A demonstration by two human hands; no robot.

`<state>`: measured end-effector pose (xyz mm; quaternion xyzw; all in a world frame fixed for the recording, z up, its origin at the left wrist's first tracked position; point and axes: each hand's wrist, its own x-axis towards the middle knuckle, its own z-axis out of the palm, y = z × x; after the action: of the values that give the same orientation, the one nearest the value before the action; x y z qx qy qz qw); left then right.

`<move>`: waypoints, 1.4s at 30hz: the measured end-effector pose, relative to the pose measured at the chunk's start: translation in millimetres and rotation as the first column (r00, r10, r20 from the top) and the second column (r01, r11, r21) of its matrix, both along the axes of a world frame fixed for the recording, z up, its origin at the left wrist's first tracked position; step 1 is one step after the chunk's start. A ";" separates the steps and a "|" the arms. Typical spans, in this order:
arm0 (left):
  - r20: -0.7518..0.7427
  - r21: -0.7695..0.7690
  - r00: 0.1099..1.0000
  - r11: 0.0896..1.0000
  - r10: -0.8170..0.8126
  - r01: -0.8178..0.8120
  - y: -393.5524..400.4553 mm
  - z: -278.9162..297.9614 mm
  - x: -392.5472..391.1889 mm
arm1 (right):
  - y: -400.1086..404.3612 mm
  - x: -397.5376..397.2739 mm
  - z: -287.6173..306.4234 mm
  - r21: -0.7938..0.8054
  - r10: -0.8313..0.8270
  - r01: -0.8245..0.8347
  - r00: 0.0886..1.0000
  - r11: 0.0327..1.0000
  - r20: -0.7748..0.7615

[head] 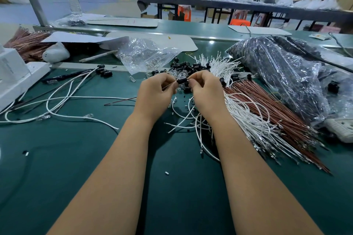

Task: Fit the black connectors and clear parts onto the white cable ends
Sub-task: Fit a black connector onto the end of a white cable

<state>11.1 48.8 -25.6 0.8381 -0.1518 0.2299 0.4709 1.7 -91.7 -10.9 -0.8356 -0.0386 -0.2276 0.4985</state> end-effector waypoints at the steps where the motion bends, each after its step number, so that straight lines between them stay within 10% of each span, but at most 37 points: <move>1: -0.004 -0.002 1.000 1.000 0.001 -0.001 0.1 0.0 0.4 | 0.2 0.2 0.0 0.005 0.005 -0.005 1.000 1.000 -0.001; 42: -0.046 -0.037 0.999 0.999 -0.028 0.027 -0.8 -2.2 1.6 | -0.4 -0.3 0.6 0.033 -0.014 0.013 0.999 0.999 0.041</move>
<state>12.7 48.0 -27.8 0.8323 -0.1480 0.2065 0.4927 1.4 -92.2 -10.3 -0.8226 -0.0393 -0.2488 0.5098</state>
